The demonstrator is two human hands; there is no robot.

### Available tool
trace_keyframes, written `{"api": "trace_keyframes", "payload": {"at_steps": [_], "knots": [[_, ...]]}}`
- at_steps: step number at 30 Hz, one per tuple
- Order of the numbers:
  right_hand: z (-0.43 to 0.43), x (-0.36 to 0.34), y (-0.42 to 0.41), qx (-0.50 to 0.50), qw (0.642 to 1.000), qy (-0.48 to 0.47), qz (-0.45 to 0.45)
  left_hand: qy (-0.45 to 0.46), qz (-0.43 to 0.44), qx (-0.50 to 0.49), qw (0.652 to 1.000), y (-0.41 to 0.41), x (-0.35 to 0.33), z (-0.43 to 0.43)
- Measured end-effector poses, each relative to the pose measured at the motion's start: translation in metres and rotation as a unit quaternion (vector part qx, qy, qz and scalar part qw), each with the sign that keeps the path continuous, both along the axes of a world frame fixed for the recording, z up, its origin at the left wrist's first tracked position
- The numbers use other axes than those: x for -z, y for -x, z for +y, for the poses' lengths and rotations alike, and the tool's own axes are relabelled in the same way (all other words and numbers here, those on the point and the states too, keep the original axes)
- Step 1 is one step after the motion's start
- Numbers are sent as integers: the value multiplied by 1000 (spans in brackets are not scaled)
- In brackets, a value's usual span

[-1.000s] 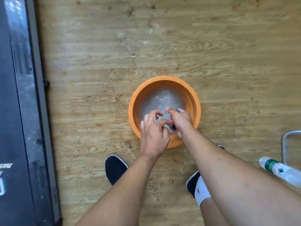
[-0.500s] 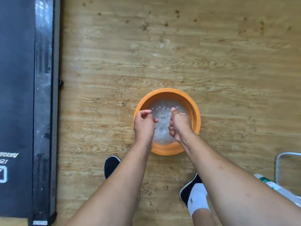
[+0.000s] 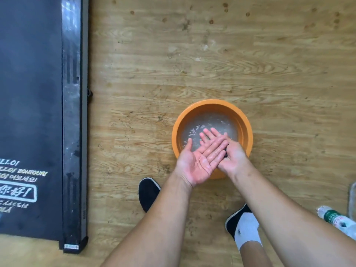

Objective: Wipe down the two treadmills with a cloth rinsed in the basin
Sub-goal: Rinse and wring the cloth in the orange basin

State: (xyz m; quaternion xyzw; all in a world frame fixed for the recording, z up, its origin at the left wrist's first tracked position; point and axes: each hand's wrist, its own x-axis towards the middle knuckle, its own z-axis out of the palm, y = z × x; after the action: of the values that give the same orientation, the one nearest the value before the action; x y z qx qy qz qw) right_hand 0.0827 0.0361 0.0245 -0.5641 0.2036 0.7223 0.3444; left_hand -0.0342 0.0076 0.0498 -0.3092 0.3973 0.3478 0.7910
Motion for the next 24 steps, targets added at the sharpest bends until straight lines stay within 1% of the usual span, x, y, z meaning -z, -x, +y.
{"api": "trace_keyframes", "payload": {"at_steps": [2, 3, 4, 5, 6, 7, 9, 10, 11, 12, 13, 14, 16, 17, 19, 21, 22, 24], "knots": [[10, 0, -12, -56, 996, -40, -52, 12, 39, 52, 998, 2, -1, -6], [15, -1, -18, -97, 987, -70, -103, 13, 71, 81, 994, 1, 1, -10], [18, -5, -21, -146, 970, -106, -160, 12, 101, 97, 990, 1, 2, -13], [17, -12, -20, -213, 942, -142, -219, 12, 126, 98, 987, -1, 4, -13], [12, -19, -13, -288, 906, -175, -257, 16, 143, 87, 986, -4, 3, -12], [2, -24, -2, -364, 864, -212, -274, 30, 154, 69, 985, -10, 5, -10], [-29, -31, 25, -513, 759, -275, -291, 59, 164, 34, 984, -20, 5, -2], [-40, -34, 31, -552, 711, -293, -324, 58, 154, 28, 986, -24, 5, 0], [-44, -35, 31, -546, 696, -306, -353, 54, 145, 35, 987, -27, 5, 0], [-41, -37, 29, -528, 705, -307, -361, 54, 141, 46, 988, -28, 1, -1], [-38, -36, 25, -525, 706, -303, -366, 50, 134, 47, 989, -27, 0, -5], [-34, -34, 20, -540, 696, -305, -362, 48, 115, 34, 992, -28, -1, -10], [-28, -23, 13, -577, 665, -311, -360, 46, 86, 14, 995, -27, -6, -21], [-23, -17, 12, -584, 659, -307, -361, 39, 72, 4, 997, -24, -10, -25], [-13, -2, 9, -584, 668, -293, -355, -9, 49, -7, 999, -22, -18, -32], [-1, 10, 7, -581, 680, -277, -350, -59, 43, 14, 997, -19, -20, -42], [6, 14, 6, -574, 685, -271, -357, -65, 45, 26, 996, -15, -23, -45], [16, 20, -1, -548, 691, -262, -392, -82, 84, 55, 992, -6, -30, -47]]}}
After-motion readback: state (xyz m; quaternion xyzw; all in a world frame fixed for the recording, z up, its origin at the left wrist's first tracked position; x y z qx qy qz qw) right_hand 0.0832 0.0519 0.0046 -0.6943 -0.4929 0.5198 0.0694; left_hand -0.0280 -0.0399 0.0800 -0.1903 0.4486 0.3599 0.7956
